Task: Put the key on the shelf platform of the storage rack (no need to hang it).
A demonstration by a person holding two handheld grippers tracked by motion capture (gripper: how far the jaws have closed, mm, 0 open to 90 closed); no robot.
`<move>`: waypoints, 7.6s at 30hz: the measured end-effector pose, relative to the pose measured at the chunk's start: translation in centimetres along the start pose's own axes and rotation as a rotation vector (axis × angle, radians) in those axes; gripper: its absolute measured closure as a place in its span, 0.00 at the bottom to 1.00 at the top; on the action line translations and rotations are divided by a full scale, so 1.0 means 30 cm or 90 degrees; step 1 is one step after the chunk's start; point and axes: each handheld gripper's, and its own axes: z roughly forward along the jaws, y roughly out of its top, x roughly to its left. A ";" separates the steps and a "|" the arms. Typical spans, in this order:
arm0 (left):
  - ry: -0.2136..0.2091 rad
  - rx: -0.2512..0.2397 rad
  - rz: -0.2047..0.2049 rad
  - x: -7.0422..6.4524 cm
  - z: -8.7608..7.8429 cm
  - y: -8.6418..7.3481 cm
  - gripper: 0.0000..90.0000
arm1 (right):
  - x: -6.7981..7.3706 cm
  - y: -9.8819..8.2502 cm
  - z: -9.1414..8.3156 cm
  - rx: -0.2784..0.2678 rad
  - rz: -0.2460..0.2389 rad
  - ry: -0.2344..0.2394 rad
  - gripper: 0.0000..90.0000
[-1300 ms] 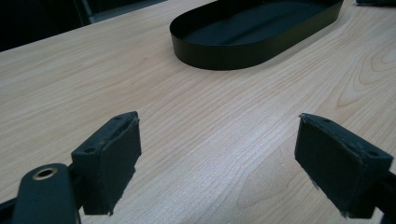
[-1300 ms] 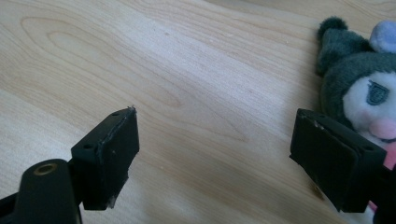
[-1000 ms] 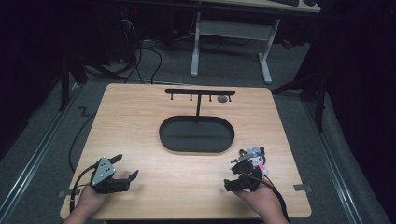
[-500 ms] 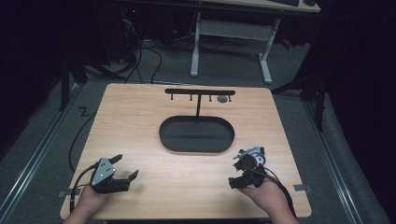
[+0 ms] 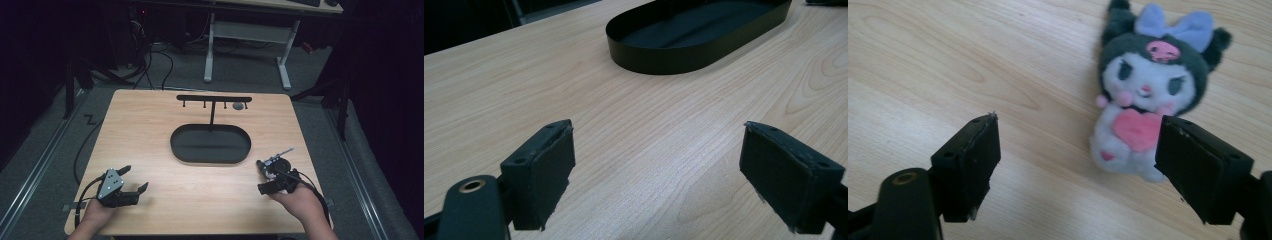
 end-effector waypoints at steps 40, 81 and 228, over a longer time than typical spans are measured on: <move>-0.002 0.000 -0.002 0.001 0.000 0.000 0.17 | -0.124 -0.064 0.186 0.039 0.093 -0.014 0.19; 0.000 0.000 -0.001 0.000 0.000 0.000 0.17 | -0.082 0.001 0.061 -0.032 0.048 -0.020 0.53; -0.005 0.000 -0.001 0.001 0.001 0.001 0.17 | 0.174 0.325 0.217 -0.155 -0.013 0.025 0.27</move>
